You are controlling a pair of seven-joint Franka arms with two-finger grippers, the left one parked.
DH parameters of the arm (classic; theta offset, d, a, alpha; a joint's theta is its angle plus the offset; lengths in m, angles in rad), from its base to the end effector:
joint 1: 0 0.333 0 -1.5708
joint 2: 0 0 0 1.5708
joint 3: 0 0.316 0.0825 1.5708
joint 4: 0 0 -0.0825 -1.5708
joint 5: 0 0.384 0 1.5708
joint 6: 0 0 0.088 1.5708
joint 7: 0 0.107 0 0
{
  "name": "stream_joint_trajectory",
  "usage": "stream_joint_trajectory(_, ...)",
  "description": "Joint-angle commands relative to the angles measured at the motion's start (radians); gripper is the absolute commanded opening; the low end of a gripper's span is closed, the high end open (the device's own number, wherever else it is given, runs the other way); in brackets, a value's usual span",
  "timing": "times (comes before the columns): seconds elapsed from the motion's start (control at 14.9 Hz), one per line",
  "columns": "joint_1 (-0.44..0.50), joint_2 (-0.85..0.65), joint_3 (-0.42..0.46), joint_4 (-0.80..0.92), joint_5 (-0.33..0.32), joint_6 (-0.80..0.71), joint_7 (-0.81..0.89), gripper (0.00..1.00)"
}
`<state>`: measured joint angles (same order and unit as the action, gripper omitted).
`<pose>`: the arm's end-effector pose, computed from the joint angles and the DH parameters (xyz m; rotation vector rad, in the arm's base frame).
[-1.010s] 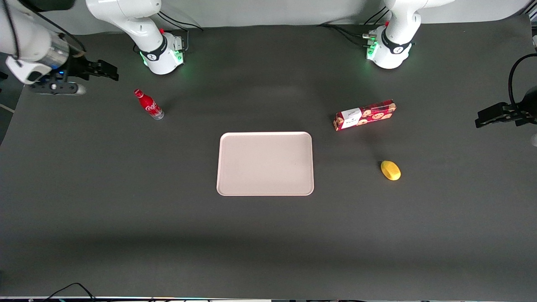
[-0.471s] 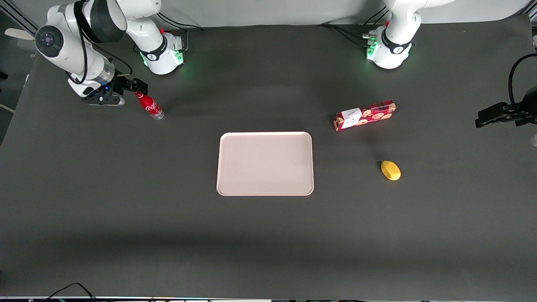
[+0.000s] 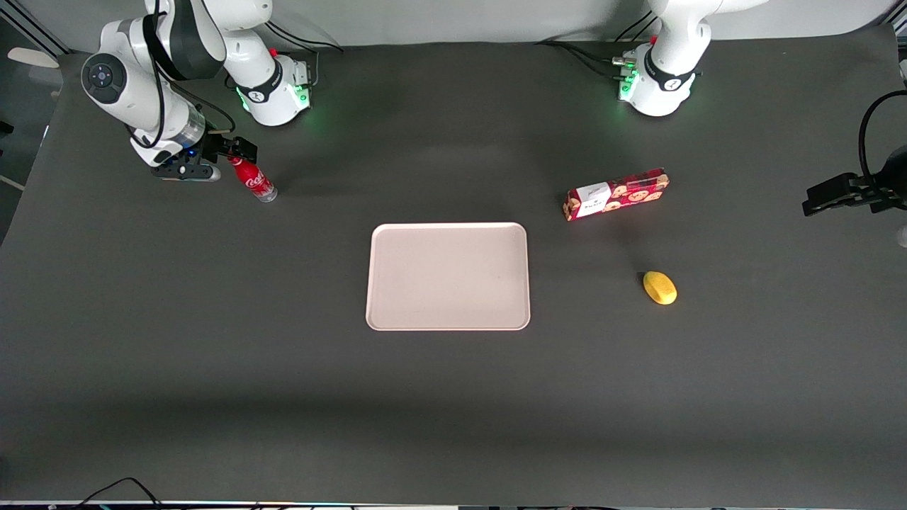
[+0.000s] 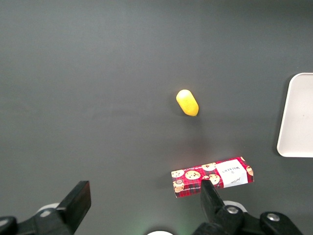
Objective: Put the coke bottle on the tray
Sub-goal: 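Close the right gripper on the bottle neck and lift it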
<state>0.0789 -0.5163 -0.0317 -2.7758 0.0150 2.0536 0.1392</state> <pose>0.3285 0.0175 0.3454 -3.1128 0.1473 0.3251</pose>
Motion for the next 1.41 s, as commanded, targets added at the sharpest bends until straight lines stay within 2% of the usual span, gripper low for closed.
stream_joint_trajectory(0.0,-0.014,-0.025,0.009,-0.048,0.011,0.048,0.010,0.94)
stream_joint_trajectory(0.13,-0.014,-0.027,0.009,-0.067,0.011,0.069,0.010,0.84)
stream_joint_trajectory(0.47,-0.022,-0.027,0.009,-0.087,0.010,0.076,0.010,0.70)
stream_joint_trajectory(0.61,-0.024,-0.027,0.009,-0.093,0.011,0.076,0.010,0.58)
stream_joint_trajectory(0.67,-0.024,-0.028,0.007,-0.096,0.010,0.076,0.010,0.47)
stream_joint_trajectory(0.88,-0.028,-0.025,0.009,-0.096,0.011,0.076,0.010,0.05)
stream_joint_trajectory(0.94,-0.028,-0.024,0.007,-0.096,0.011,0.076,0.008,0.01)
stream_joint_trajectory(1.14,-0.025,-0.013,0.007,-0.070,0.011,0.062,0.006,0.00)
stream_joint_trajectory(1.35,-0.018,0.034,0.007,0.103,0.011,-0.097,0.008,0.00)
